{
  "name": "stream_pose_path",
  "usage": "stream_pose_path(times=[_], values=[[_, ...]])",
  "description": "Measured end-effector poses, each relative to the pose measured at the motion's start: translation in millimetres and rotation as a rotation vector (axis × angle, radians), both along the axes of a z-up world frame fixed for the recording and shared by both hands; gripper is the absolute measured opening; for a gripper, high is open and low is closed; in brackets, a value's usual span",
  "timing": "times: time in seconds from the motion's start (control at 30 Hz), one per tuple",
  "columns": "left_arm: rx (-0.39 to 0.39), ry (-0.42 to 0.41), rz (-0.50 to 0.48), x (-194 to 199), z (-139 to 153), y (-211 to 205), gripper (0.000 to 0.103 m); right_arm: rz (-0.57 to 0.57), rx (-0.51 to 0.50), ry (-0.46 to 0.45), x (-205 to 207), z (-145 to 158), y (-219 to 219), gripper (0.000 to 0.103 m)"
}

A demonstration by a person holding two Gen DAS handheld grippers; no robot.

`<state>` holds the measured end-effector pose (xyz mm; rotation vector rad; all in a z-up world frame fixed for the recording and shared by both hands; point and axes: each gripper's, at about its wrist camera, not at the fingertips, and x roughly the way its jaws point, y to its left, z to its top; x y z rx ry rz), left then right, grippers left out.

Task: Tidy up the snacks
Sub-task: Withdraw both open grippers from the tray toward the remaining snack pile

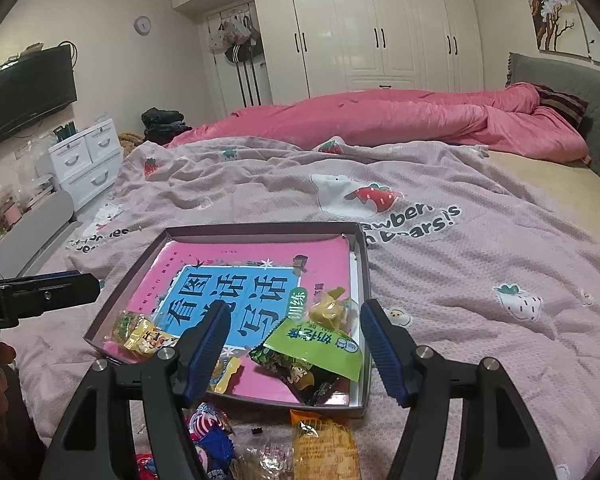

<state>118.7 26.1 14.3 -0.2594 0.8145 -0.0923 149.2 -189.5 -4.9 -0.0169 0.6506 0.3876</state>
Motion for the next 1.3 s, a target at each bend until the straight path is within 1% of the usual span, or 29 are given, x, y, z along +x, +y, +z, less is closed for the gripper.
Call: stream_pose_path(times=[0.3, 0.4, 0.7, 1.3], values=[[0.005, -0.013, -0.017, -9, 8, -2, 0.077, -0.001, 0.007, -0.020, -12, 9, -2, 0.068], [0.005, -0.012, -0.020, -10, 9, -3, 0.077, 0.002, 0.008, -0.031, -17, 12, -1, 0.071], [0.015, 0.011, -0.062, -18, 7, -13, 0.079, 0.021, -0.010, -0.043, -33, 17, 3, 0.074], [0.013, 0.047, -0.077, -31, 3, -9, 0.079, 0.035, -0.044, -0.053, -59, 23, 4, 0.077]])
